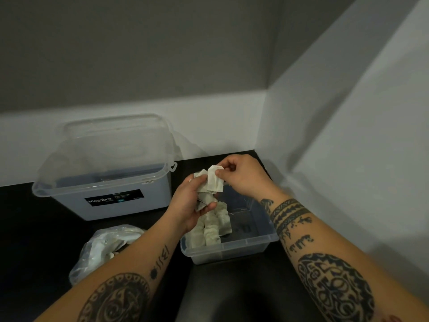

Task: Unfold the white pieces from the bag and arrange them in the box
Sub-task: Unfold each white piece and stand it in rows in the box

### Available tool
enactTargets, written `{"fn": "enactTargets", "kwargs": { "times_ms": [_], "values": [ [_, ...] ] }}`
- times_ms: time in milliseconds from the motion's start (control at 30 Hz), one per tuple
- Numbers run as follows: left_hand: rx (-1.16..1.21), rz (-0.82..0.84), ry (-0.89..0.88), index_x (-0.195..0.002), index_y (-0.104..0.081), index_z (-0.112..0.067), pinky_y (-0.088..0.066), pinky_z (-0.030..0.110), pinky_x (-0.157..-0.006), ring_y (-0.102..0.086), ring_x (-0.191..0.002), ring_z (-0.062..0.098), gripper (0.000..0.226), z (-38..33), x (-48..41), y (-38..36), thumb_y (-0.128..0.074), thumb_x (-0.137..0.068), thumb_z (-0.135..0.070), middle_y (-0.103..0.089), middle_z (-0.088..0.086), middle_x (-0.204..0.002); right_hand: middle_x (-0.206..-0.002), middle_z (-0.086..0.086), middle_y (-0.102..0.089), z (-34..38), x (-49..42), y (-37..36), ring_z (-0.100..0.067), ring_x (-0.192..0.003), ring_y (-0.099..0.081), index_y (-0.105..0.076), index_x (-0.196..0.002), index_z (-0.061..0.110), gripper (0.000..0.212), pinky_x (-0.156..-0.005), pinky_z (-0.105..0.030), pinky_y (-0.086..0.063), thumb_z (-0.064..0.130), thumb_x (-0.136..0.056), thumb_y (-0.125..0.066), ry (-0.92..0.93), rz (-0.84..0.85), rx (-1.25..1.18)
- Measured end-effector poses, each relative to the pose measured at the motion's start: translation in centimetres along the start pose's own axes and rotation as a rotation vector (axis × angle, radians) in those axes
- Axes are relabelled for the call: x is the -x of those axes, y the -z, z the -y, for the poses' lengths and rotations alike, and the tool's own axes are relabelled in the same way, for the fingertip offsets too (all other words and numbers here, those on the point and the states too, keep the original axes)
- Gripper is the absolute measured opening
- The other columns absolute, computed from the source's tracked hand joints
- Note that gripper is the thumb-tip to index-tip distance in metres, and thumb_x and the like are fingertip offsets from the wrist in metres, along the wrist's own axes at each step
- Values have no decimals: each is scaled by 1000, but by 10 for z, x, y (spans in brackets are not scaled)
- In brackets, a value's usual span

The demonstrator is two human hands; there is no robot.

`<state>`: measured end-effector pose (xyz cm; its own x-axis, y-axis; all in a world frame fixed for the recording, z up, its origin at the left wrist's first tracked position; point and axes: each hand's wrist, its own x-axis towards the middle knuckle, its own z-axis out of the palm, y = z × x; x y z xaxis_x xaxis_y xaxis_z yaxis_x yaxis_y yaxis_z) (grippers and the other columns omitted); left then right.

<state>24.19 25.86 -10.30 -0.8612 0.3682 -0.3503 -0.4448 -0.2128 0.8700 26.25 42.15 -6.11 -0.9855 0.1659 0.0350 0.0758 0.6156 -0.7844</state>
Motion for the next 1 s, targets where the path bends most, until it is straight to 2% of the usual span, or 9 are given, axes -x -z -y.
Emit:
{"fn": "enactTargets", "kwargs": {
  "times_ms": [133, 200, 333, 367, 467, 567, 700, 833, 1000],
  "values": [
    [1, 34, 6, -109, -67, -25, -57, 31, -65, -69, -82, 15, 13, -1, 2, 3, -60, -100, -32, -74, 2, -95, -78, 15, -67, 1, 1, 0, 2, -64, -60, -75, -93, 26, 8, -53, -8, -38, 33, -90, -72, 1, 70, 71],
    [-3, 80, 20, -111, -67, -25, -57, 30, -65, -70, -81, 14, 15, -1, 4, 3, -67, -97, -31, -75, 2, -95, -80, 14, -69, 0, 1, -1, 2, -67, -63, -75, -92, 26, 7, -56, -10, -42, 33, -89, -73, 4, 81, 76],
    [29, 40, 17, -112, -67, -25, -56, 27, -59, -69, -82, 15, 16, 0, 1, 5, -69, -96, -27, -76, 0, -91, -88, 7, -73, -6, 0, -7, -1, -78, -68, -75, -102, 21, 16, -69, -15, -53, 29, -87, -78, -21, 41, -173],
    [34, 30, 14, -112, -66, -25, -56, 27, -58, -69, -81, 15, 16, -1, 0, 5, -69, -96, -26, -76, 0, -90, -90, 4, -73, -8, -1, -8, -4, -81, -68, -74, -101, 20, 15, -72, -18, -54, 27, -88, -78, -34, 26, -245],
    [22, 13, 8, -110, -67, -24, -55, 27, -55, -69, -77, 15, 15, -1, -1, 8, -70, -95, -24, -76, 1, -89, -85, 7, -72, -16, 1, -13, 1, -74, -64, -74, -90, 22, 3, -66, -16, -50, 22, -90, -76, -31, 0, -309],
    [19, -5, 13, -108, -68, -23, -55, 27, -54, -70, -75, 15, 14, -1, -2, 10, -71, -94, -25, -76, 2, -89, -86, 5, -73, -22, 1, -16, -4, -77, -66, -73, -88, 23, 4, -74, -23, -54, 20, -91, -75, -48, -16, -356],
    [-4, -21, -6, -105, -68, -24, -56, 28, -57, -71, -79, 16, 10, -2, -2, 13, -71, -95, -25, -76, 1, -89, -88, 4, -73, -26, 2, -19, -12, -81, -66, -68, -86, 28, 9, -77, -34, -56, 25, -94, -69, -79, 5, -276],
    [-20, -135, -89, -105, -68, -22, -60, 33, -63, -70, -92, 23, 12, -1, -5, 14, -71, -95, -26, -73, 8, -105, -87, -1, -72, -34, 7, -13, -9, -69, -65, -65, -92, 22, 6, -60, -22, -50, 21, -98, -64, -98, 67, -194],
    [17, -201, -128, -106, -67, -22, -61, 33, -65, -71, -92, 22, 14, -1, -8, 15, -71, -96, -30, -71, 8, -107, -91, -2, -70, -59, 18, -24, -11, -77, -69, -65, -101, 21, 5, -68, -25, -60, 21, -100, -60, -219, 276, 82]
  ]
}}
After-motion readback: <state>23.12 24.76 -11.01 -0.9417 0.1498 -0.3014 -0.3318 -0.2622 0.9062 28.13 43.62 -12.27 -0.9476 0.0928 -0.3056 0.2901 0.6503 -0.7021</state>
